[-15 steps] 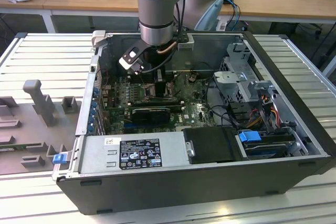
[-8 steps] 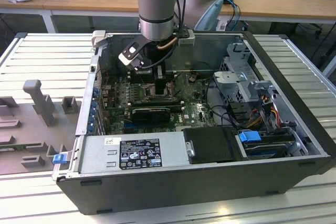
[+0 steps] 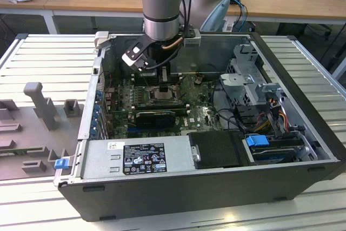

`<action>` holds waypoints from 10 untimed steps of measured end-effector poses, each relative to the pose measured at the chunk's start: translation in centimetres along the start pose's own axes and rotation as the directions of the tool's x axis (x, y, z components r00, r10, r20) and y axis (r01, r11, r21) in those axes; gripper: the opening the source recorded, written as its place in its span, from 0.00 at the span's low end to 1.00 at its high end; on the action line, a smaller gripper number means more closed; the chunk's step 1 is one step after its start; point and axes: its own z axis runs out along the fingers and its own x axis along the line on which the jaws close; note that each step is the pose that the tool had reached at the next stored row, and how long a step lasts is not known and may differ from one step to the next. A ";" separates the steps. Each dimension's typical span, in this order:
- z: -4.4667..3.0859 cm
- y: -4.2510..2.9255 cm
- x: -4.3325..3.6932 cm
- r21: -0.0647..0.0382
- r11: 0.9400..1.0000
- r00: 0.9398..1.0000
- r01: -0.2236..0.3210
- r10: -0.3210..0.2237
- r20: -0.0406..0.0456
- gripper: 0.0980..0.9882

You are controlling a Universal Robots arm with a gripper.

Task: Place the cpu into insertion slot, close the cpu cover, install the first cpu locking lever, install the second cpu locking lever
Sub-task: 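Place the cpu into insertion slot, then close the cpu cover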

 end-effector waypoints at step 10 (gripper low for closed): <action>-0.46 0.03 0.01 0.000 1.000 1.000 -0.001 0.001 0.000 0.01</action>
